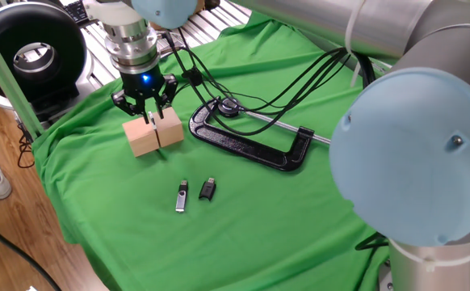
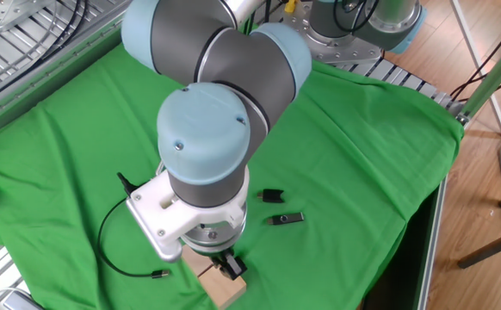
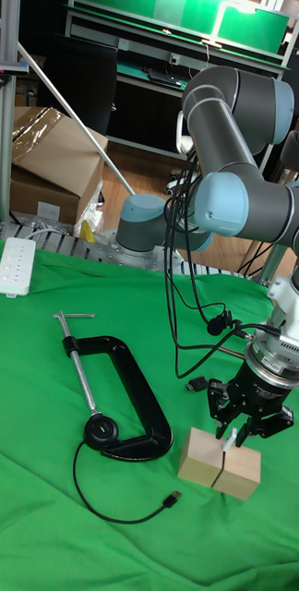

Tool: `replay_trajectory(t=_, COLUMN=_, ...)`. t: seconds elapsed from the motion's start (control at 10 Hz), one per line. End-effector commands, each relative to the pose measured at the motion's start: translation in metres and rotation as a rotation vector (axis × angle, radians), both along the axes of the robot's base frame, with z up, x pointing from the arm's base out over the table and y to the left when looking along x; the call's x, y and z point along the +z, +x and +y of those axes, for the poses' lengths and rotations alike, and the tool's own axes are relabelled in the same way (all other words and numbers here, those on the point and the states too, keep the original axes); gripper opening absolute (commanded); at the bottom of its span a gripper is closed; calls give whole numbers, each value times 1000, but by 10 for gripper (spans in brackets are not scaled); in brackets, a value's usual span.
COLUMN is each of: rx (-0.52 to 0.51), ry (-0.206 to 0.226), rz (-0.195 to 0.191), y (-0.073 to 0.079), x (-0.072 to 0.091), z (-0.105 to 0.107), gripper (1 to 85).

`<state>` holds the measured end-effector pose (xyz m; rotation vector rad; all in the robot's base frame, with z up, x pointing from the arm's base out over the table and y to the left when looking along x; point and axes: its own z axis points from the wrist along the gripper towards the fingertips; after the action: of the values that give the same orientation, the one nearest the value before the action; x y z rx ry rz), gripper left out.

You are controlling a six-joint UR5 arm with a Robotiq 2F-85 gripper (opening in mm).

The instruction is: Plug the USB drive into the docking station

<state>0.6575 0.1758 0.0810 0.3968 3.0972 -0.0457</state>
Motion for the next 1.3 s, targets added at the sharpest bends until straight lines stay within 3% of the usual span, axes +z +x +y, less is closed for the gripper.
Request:
replay_trajectory(t=0.0, rx=-5, ry=15, rz=-1, y=0, x=-3, z=4, gripper=340)
replay_trajectory(t=1.2, rx=-6, ry=12, rz=-10, y=-1, x=-11, z=2, gripper=300)
